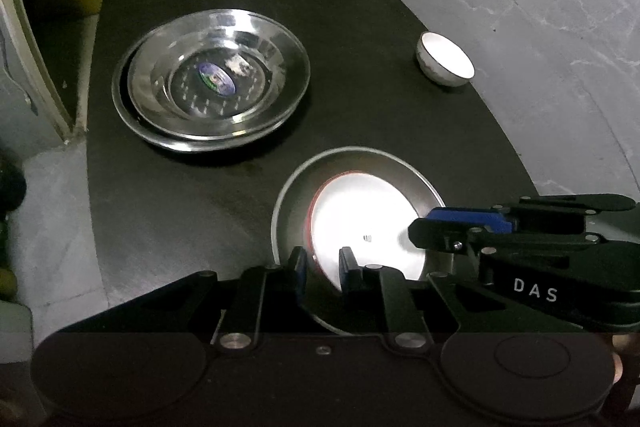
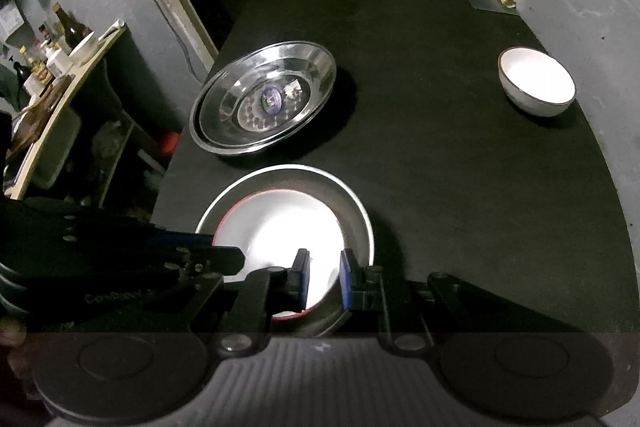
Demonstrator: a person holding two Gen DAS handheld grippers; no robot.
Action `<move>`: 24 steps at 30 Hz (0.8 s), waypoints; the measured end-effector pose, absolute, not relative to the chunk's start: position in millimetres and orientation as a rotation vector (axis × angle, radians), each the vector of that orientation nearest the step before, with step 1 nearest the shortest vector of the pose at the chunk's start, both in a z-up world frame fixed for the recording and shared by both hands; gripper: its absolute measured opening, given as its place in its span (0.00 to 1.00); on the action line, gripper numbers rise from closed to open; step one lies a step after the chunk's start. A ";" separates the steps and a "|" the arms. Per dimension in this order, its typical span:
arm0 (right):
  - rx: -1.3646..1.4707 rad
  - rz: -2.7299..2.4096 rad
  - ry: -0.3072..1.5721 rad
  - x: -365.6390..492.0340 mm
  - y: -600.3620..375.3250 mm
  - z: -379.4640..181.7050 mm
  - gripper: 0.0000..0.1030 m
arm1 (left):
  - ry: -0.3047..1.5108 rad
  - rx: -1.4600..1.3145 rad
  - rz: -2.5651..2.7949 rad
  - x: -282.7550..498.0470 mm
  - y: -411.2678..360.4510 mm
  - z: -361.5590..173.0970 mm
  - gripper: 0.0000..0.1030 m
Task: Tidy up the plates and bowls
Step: 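Lower the white bowl into the steel bowl and open the left gripper, then move the left gripper to the second white bowl and grasp its rim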
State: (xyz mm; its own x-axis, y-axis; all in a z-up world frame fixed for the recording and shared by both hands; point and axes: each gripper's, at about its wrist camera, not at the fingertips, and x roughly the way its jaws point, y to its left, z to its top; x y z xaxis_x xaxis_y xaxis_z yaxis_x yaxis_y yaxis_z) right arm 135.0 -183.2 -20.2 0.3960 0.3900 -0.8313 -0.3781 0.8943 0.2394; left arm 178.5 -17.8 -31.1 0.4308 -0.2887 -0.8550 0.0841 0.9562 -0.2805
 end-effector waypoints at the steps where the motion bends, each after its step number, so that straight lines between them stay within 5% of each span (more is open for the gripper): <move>1: 0.015 0.487 1.046 134.1 -183.9 -18.6 0.17 | 1.097 -0.202 -0.230 178.6 -17.5 -28.9 0.20; 8: 0.053 0.486 0.967 131.1 -192.8 -8.1 0.18 | 1.058 -0.159 -0.211 182.1 -17.2 -11.2 0.24; 14: 0.128 0.428 0.891 134.6 -213.9 -4.9 0.26 | 1.002 -0.146 -0.184 191.7 -17.8 4.0 0.47; 16: 0.147 0.396 0.862 135.5 -223.6 -4.6 0.41 | 0.975 -0.141 -0.174 198.7 -20.2 8.5 0.70; 19: 0.172 0.339 0.830 139.3 -239.6 -6.4 0.59 | 0.946 -0.122 -0.177 210.8 -27.4 13.1 0.87; 24: 0.241 0.266 0.792 146.9 -267.7 -16.9 0.85 | 0.954 -0.093 -0.174 238.1 -44.3 10.6 0.99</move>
State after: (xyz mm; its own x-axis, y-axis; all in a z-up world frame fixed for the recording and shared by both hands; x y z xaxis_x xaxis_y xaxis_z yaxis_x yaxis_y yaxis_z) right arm 146.9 -267.7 -16.9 0.6726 0.3228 -0.6659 -0.1440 0.9397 0.3101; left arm 238.1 -44.3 10.6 0.5658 -0.1891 -0.8026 0.1069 0.9819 -0.1561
